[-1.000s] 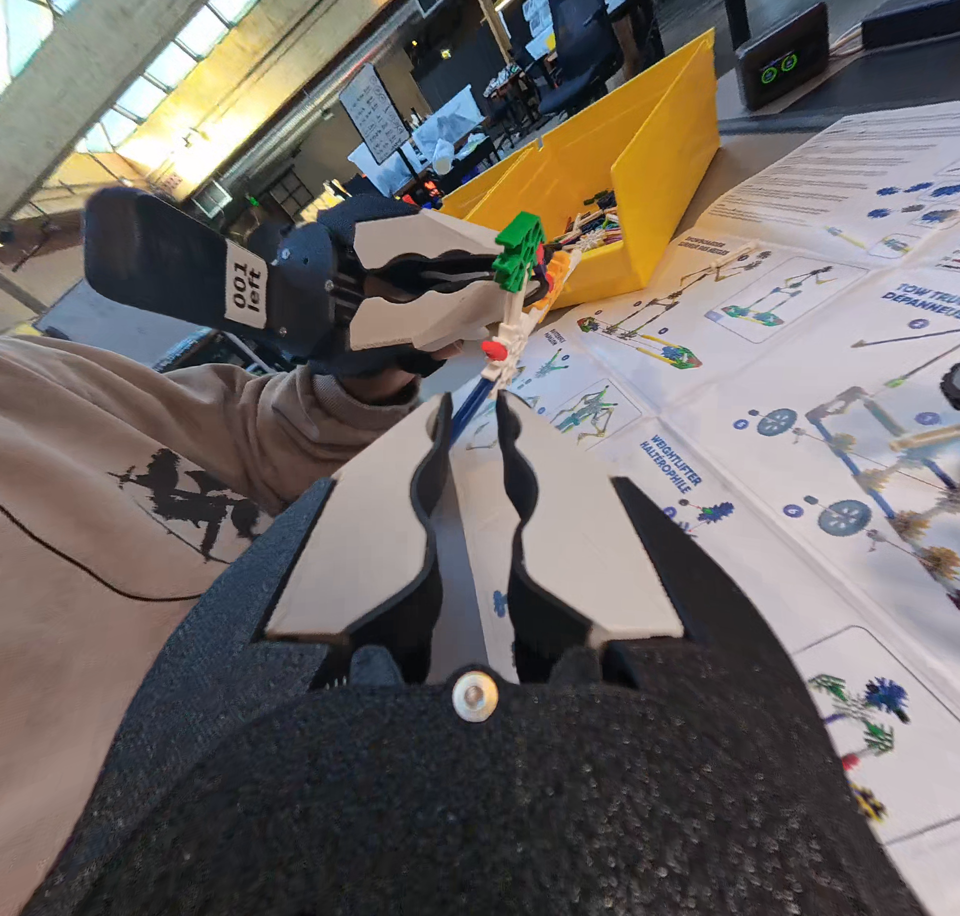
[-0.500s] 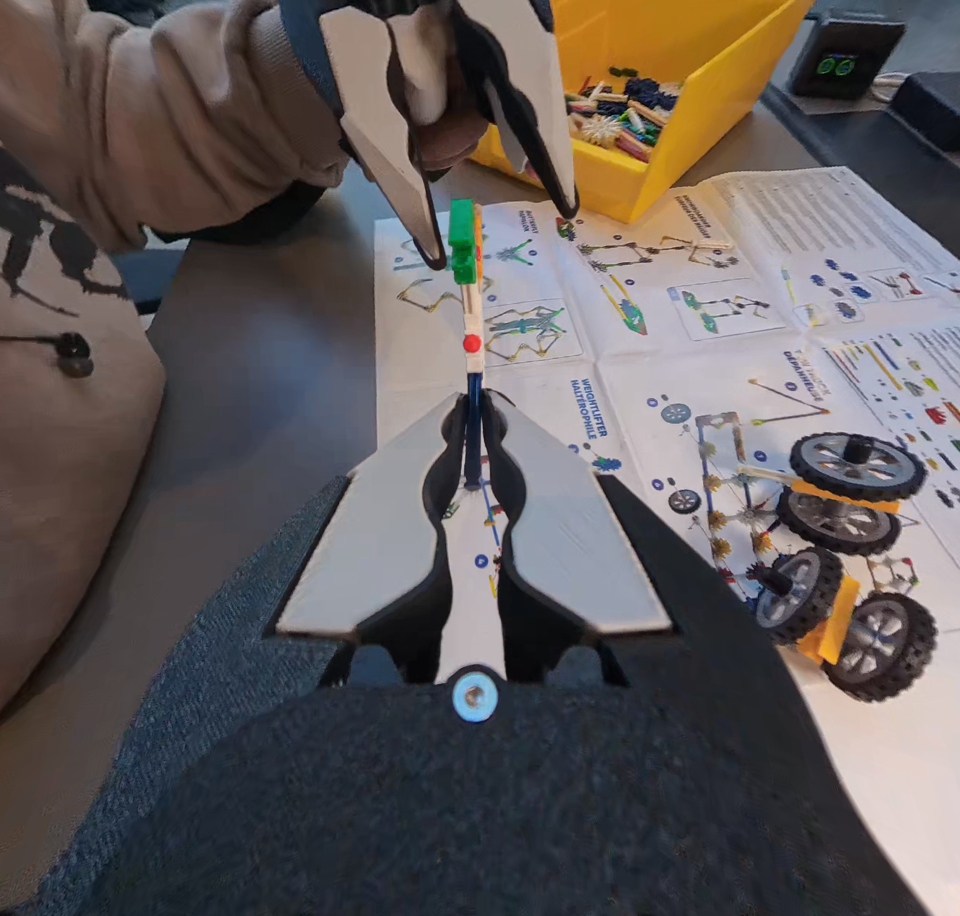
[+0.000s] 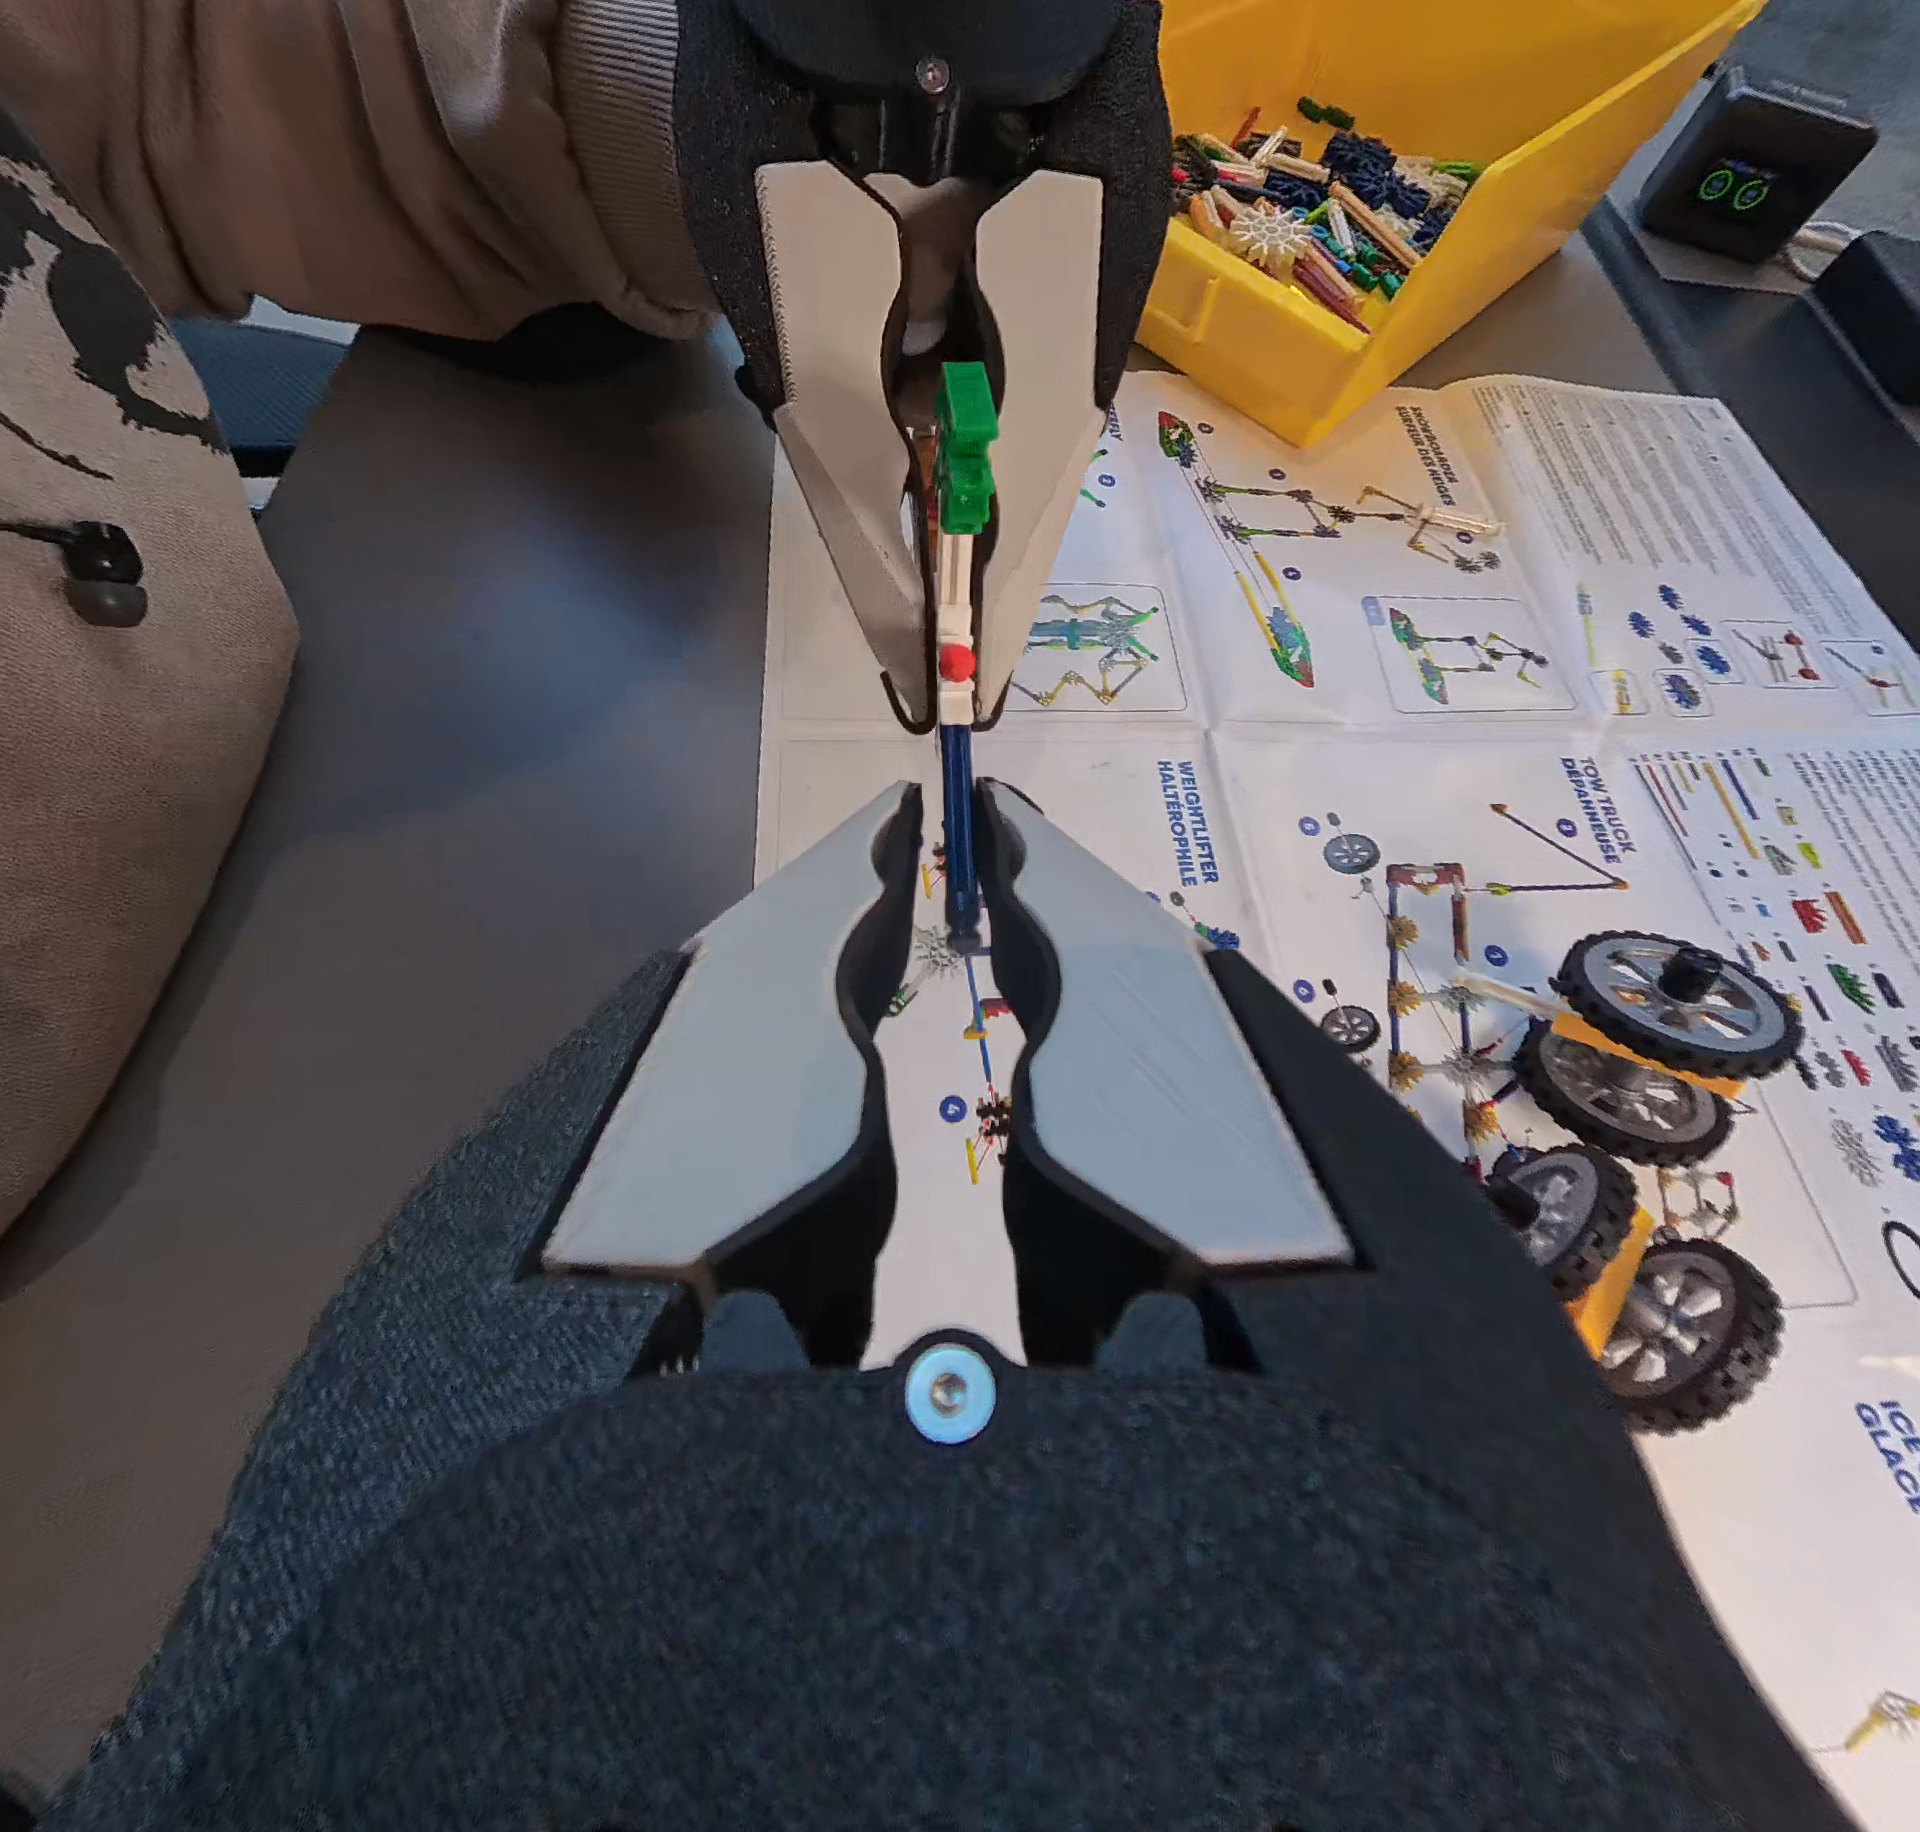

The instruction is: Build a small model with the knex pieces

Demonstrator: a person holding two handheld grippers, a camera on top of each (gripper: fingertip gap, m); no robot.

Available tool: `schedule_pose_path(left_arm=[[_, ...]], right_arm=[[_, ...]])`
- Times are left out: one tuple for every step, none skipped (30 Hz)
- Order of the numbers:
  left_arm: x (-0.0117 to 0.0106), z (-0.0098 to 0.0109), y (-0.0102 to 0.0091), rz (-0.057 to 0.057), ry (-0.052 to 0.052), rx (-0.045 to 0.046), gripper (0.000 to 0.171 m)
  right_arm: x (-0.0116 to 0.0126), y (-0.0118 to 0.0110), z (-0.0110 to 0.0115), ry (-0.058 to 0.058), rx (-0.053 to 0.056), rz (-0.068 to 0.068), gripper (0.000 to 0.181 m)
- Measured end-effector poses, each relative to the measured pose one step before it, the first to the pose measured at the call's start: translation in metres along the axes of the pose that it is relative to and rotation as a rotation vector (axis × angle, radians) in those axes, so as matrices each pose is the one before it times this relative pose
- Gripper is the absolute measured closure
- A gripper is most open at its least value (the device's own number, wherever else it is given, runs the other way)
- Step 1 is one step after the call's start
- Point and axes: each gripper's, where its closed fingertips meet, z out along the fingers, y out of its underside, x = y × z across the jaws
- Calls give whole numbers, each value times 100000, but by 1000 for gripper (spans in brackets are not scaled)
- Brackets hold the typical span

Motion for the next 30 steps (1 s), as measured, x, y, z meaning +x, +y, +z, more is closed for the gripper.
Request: schedule_pose_path(left_arm=[[-3, 30, -14, -854, 253, 210, 168], [-136, 2, -78, -1046, -498, 551, 168], [-148, -7, -113, -1717, -433, 946, 167], [-293, -23, -186, -2321, -1102, 1602, 167], [-421, -62, -248, -2804, -1697, 2094, 167], [-589, -66, -309, -3125, -2549, 2455, 167], [-730, -59, -328, -3717, -3252, 2634, 167], [-776, -5, -271, -4100, -3538, 2410, 166], [-833, 106, -184, -4214, -4273, 2153, 166], [-788, 199, -182, -4409, -4736, 2367, 166], [-676, 189, -235, -3495, -4633, 2708, 166], [-569, 115, -420, -2883, -4369, 3271, 166], [-338, 108, -612, -4773, -2635, 3820, 169], [-260, 229, -535, -6693, -1715, 3572, 169], [-239, 237, -405, -6266, -1075, 3289, 169], [-182, 153, -449, -6123, 302, 2732, 168], [-80, 111, -425, -7860, 2554, 1783, 168], [3, 108, -265, -9223, 4627, 977, 168], [120, 113, -110, -11821, 6572, 1170, 168], [95, 86, 142, -12035, 6815, 406, 168], [-120, 24, 321, -9051, 5240, -480, 168], [-298, -25, 410, -5936, 3021, -695, 169], [-308, -19, 372, -4075, 1636, -604, 168], [-132, 8, 188, -2660, 1286, -82, 168], [17, 11, -4, -1082, 844, -16, 168], [72, 36, -136, 762, -177, 109, 168], [-61, 47, -135, 1542, -1335, 133, 168], [-76, 58, -45, 1862, -1426, 131, 168], [-188, 7, 102, 4837, -3068, -694, 168], [-374, -68, 203, 8771, -5413, -2019, 168]], right_arm=[[162, -141, -30, 1554, 1227, -543, 178], [124, -13, -18, 867, 498, 296, 178], [148, -80, -61, 587, 597, 665, 177], [309, -142, -66, 1732, 1091, 491, 178], [436, -209, -66, 2453, 1588, 1106, 178], [601, -253, -9, 3655, 2078, 1827, 178], [780, -300, 72, 5450, 2611, 1806, 178], [783, -206, 170, 6296, 2193, 1140, 177], [755, 21, 290, 6929, 400, 87, 177], [793, 10, 307, 7777, 93, -959, 175], [640, -24, 270, 6642, 110, 24, 175], [519, -166, 227, 5453, 874, 1337, 176], [106, -385, 205, 3586, 2070, -208, 179], [460, -516, 147, 7681, 1577, -3942, 180], [386, -269, 166, 6713, -1311, -8735, 179], [346, -275, 207, 4195, -824, -4299, 180], [335, -307, 146, 1895, 758, 504, 179], [227, -209, 91, 1116, 624, -1182, 179], [91, -215, 11, 2023, 863, -4490, 179], [-129, -60, -26, 2092, 132, -5879, 180], [-353, 162, -5, 1478, -412, -6136, 180], [-451, 321, 30, 704, -622, -5322, 179], [-404, 290, -7, 102, -493, -4742, 180], [-190, 84, -12, 575, 14, -3639, 180], [-9, -54, -21, 830, 314, -3290, 180], [131, -116, 13, 1881, 314, -2722, 180], [70, 48, 102, 1347, -594, -3213, 179], [-1, 48, 73, 337, 126, -2807, 179], [-122, 126, 33, -1204, 397, -669, 179], [-317, 260, 92, -3342, -36, 3161, 179]])
